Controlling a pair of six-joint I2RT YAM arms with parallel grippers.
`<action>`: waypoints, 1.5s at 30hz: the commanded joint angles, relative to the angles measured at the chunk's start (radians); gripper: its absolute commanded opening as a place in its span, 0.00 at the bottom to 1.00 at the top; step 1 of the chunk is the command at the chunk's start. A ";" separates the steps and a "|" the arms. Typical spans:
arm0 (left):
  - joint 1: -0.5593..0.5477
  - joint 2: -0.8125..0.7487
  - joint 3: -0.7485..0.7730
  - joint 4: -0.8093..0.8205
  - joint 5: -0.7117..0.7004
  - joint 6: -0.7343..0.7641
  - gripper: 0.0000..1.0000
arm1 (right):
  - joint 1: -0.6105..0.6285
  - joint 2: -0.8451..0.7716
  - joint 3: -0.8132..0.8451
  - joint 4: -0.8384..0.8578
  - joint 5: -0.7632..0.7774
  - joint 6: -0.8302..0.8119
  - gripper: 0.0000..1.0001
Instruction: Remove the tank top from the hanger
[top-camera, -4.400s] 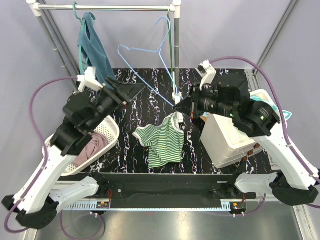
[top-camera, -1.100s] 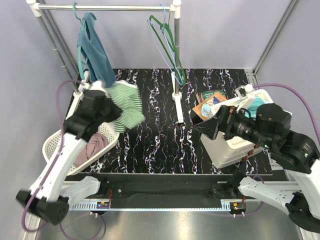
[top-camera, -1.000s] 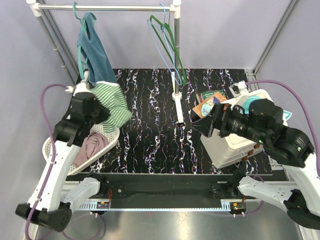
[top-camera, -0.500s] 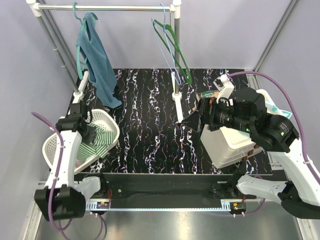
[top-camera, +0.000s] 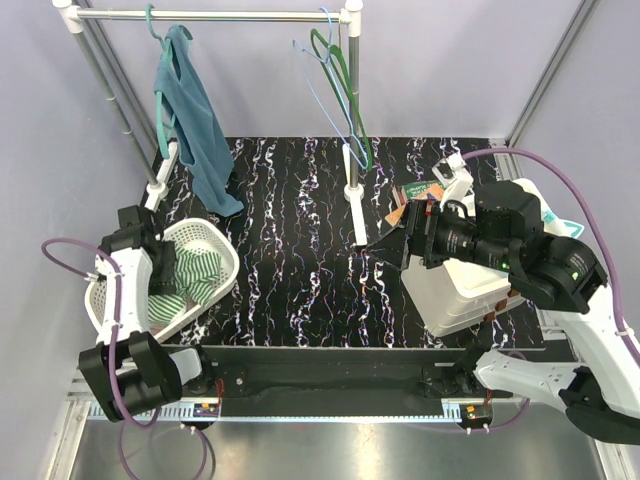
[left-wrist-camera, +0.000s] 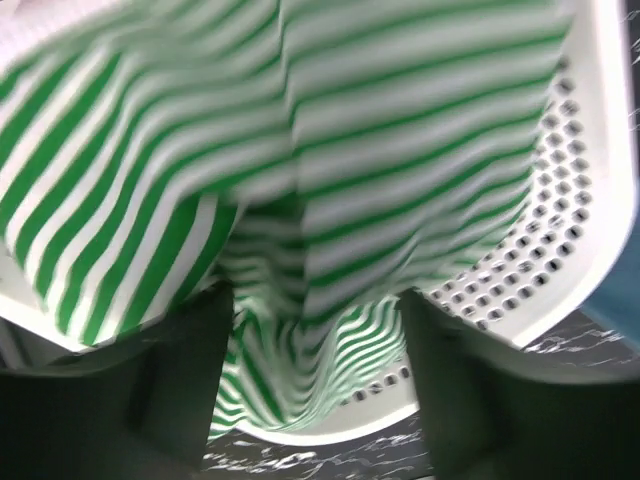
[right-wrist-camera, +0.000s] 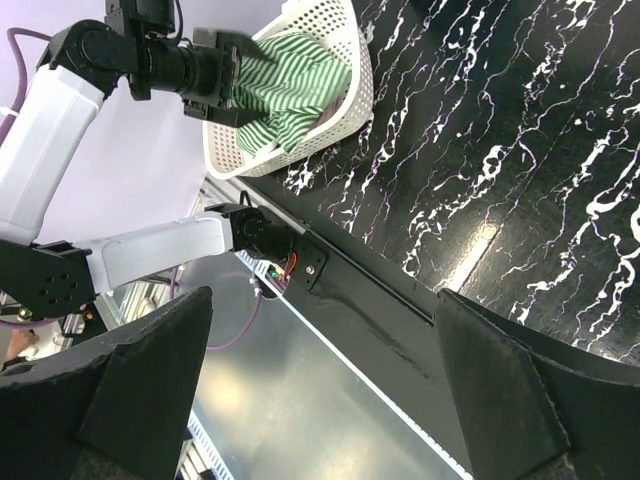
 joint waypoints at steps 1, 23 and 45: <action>0.010 -0.031 0.054 0.036 0.021 -0.029 0.95 | -0.004 0.013 0.004 0.025 -0.042 -0.008 1.00; -0.187 -0.269 0.522 0.762 0.275 0.543 0.89 | -0.004 0.157 0.069 0.063 -0.081 -0.091 1.00; -0.158 0.218 0.815 0.755 0.360 0.940 0.74 | -0.004 0.200 0.142 0.071 0.013 -0.166 1.00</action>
